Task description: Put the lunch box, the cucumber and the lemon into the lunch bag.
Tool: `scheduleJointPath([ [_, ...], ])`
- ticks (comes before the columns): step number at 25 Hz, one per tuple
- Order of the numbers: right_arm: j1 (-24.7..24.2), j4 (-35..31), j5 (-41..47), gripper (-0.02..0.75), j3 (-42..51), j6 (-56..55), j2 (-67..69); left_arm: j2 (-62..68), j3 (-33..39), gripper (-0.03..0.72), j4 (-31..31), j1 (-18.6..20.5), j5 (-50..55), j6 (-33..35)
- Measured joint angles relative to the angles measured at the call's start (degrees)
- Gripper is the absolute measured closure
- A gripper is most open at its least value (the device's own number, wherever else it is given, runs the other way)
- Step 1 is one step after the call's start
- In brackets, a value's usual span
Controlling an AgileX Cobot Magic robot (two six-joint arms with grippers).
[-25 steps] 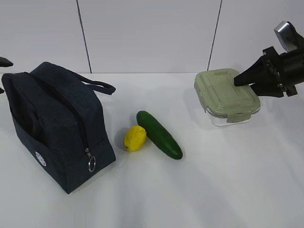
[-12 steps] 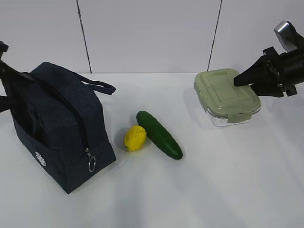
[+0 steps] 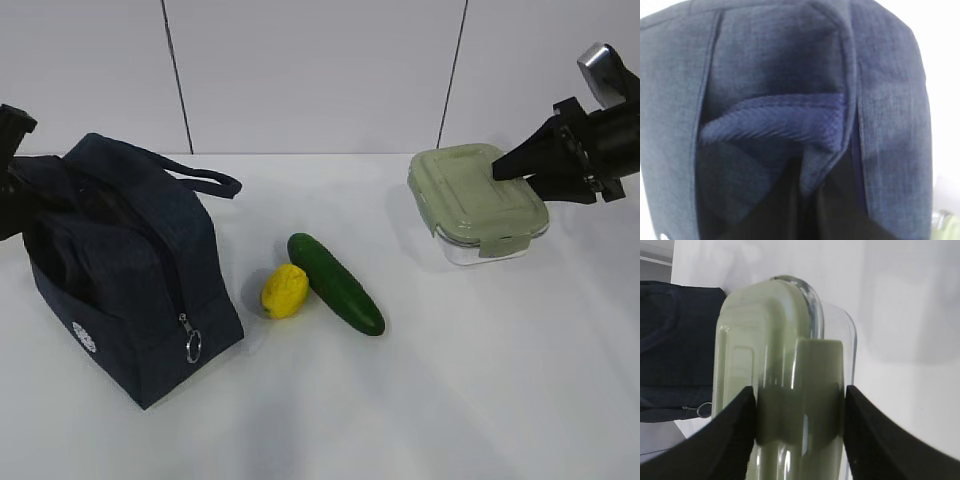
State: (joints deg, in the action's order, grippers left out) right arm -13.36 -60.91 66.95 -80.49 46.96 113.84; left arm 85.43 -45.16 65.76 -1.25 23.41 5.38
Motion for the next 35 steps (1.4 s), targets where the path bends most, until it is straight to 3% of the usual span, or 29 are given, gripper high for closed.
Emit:
scheduleJointPath([
  [10,0.0,-0.5,0.0,0.334,0.0,-2.4,0.0,0.0,-0.2,0.694,-7.2,-1.2,4.0,2.3],
  [20,0.1,-0.5,0.0,0.334,0.0,-4.2,0.0,0.0,-5.8,0.694,-16.7,-3.7,9.7,2.5],
  [35,7.1,-0.5,0.0,0.334,-1.4,-8.2,0.0,0.2,-9.6,0.694,-26.6,-3.9,15.2,-4.5],
])
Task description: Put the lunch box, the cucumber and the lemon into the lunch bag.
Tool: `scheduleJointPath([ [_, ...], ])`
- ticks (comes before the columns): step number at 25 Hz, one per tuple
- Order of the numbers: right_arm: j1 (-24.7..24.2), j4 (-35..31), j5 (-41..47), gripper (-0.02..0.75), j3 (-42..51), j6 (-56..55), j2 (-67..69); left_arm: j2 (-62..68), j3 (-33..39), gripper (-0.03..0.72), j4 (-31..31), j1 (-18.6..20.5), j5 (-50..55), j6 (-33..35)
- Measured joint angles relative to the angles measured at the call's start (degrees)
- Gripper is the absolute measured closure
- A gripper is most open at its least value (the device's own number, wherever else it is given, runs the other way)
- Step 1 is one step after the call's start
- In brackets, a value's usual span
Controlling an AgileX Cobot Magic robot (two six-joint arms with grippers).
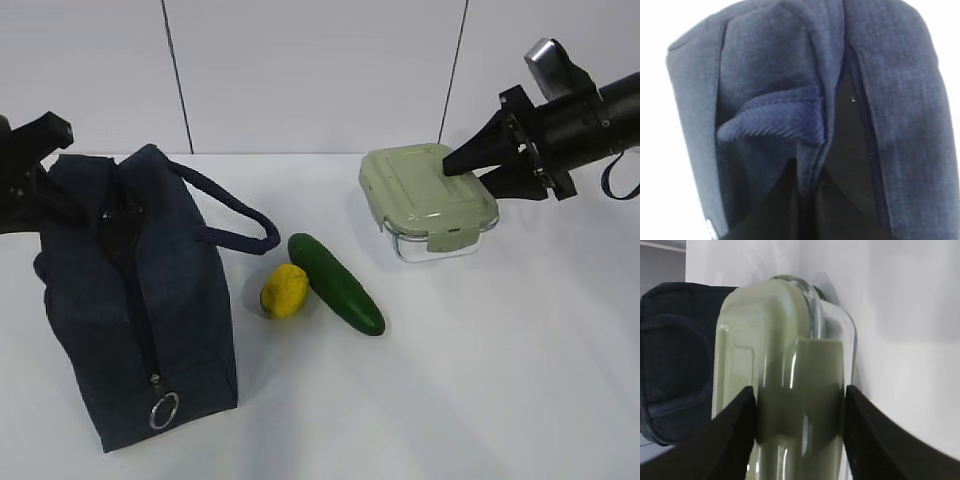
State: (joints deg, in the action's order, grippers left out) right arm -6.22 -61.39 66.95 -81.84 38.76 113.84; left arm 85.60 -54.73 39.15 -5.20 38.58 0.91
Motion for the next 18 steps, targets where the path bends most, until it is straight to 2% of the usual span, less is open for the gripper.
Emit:
scheduleJointPath([
  [3,1.1,0.0,0.0,0.334,-1.4,-1.3,0.0,0.0,-2.4,0.695,-6.2,-1.3,2.5,-3.8],
  [9,2.2,0.0,0.1,0.334,-3.5,-4.4,0.0,0.1,-9.5,0.695,-17.2,-6.4,5.8,-13.6],
  [13,3.2,0.0,0.1,0.335,-3.7,-5.3,0.0,0.4,-11.7,0.695,-24.1,-9.3,7.0,-20.2],
  [18,5.2,-1.3,0.2,0.335,-3.7,-6.1,0.0,2.0,-12.3,0.695,-26.6,-11.8,7.0,-25.1],
])
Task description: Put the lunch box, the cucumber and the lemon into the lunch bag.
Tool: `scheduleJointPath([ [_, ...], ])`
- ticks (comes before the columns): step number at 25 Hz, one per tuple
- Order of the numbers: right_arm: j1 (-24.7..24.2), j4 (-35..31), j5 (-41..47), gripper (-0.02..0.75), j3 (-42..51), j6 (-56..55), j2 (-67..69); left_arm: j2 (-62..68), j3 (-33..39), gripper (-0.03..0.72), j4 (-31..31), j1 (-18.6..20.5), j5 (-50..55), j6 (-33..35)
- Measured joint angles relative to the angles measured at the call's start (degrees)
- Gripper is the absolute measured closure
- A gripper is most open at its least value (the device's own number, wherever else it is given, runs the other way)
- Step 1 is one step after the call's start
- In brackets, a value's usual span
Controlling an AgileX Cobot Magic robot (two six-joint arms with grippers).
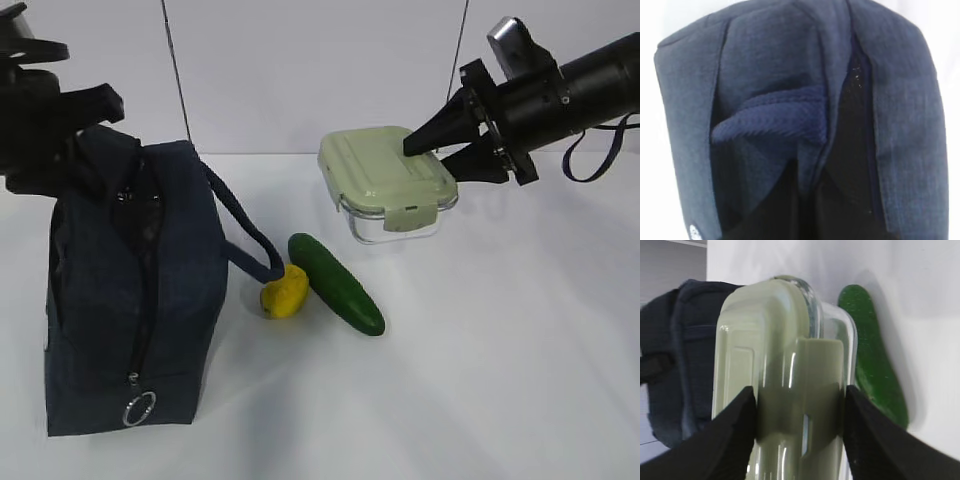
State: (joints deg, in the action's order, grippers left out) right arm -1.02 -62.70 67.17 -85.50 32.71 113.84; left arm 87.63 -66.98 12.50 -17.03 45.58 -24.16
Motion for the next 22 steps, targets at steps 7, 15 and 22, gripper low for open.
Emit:
scheduleJointPath([
  [7,1.9,-2.6,0.0,0.335,0.0,-1.5,-0.4,0.8,0.0,0.695,-4.0,-2.2,0.0,-4.4],
  [15,7.6,5.4,0.9,0.335,-9.5,-11.3,-1.6,0.8,-1.3,0.695,-4.6,-2.2,0.0,-5.2],
  [22,14.0,9.7,2.1,0.335,-16.0,-19.3,-1.7,0.8,-1.6,0.695,-4.6,-2.2,-0.1,-5.2],
])
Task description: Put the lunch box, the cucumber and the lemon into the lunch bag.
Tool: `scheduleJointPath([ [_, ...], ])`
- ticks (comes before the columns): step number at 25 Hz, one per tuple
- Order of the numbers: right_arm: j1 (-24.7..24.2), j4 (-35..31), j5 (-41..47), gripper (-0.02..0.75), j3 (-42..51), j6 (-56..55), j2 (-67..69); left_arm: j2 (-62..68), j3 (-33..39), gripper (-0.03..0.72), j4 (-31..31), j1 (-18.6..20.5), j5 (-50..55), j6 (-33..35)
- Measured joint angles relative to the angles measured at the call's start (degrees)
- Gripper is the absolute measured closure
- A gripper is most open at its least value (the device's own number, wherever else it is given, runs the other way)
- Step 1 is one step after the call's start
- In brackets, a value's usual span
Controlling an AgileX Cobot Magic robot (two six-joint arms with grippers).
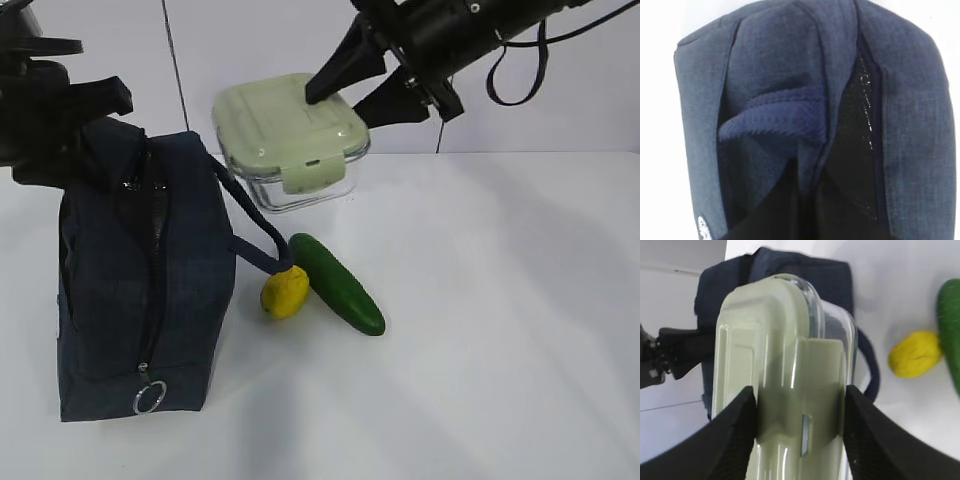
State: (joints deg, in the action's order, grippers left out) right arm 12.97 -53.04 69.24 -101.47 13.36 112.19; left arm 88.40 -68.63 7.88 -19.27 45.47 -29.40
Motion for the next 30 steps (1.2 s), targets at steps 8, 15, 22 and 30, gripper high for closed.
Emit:
scheduleJointPath([
  [8,6.0,2.6,-1.7,0.335,-0.1,-3.5,0.0,0.0,0.0,0.695,1.0,0.0,0.0,0.0],
  [15,7.2,2.7,-2.4,0.335,-2.0,-4.8,0.0,0.0,0.0,0.695,0.8,0.0,0.1,0.0],
  [22,7.4,5.0,-1.9,0.335,-4.2,-7.4,0.0,0.0,0.0,0.695,0.2,0.0,0.0,0.0],
  [30,10.0,8.5,-2.2,0.335,-4.3,-9.7,0.0,0.2,0.0,0.695,0.5,0.0,-0.3,-0.2],
])
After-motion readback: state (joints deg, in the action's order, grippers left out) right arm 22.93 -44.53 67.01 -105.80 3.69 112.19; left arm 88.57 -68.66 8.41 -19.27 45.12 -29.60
